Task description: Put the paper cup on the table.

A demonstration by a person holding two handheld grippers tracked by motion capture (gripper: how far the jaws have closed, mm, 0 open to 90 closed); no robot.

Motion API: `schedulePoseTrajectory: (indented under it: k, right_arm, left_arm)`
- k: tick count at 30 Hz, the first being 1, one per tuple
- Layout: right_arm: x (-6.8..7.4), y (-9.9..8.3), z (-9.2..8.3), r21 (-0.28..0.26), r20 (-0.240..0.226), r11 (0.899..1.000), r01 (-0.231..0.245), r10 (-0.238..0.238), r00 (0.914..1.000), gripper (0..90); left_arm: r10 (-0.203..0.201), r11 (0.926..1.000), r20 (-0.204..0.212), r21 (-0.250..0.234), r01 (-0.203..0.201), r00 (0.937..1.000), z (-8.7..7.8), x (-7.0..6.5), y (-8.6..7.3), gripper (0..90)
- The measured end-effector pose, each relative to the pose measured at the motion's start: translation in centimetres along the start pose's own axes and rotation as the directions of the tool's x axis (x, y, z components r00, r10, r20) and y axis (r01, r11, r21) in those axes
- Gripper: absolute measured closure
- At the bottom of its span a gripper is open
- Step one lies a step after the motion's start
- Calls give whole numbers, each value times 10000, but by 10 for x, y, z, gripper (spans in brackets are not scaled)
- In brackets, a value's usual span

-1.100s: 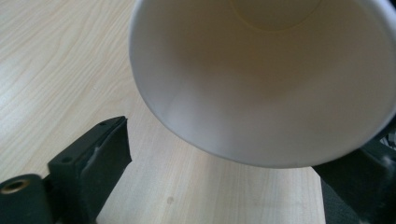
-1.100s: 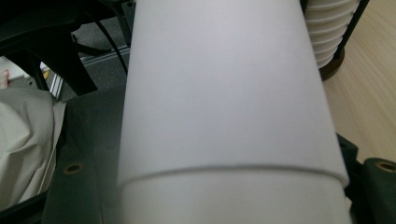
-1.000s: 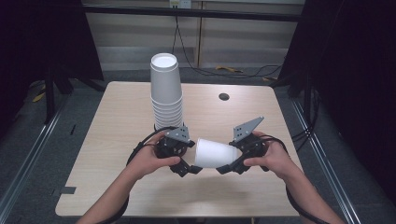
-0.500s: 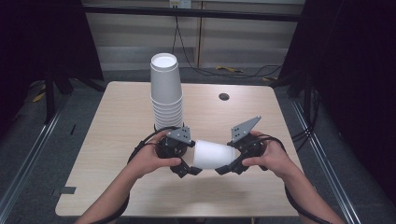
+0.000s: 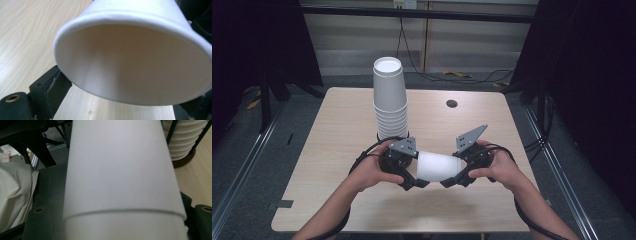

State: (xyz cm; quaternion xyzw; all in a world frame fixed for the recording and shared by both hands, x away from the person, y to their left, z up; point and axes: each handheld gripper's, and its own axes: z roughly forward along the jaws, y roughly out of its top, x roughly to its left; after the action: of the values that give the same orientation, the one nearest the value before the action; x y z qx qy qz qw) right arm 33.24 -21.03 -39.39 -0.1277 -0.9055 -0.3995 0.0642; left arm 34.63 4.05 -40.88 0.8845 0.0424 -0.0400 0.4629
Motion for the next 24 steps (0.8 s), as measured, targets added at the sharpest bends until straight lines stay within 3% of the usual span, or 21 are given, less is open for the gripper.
schedulePoseTrajectory:
  k: [24]
  right_arm:
    - [-1, 2, 5, 392, 85, 9991, 156, -159, 9998, 251]
  left_arm:
    - [314, 9994, -144, 164, -312, 9994, -3, -1, 4, 95]
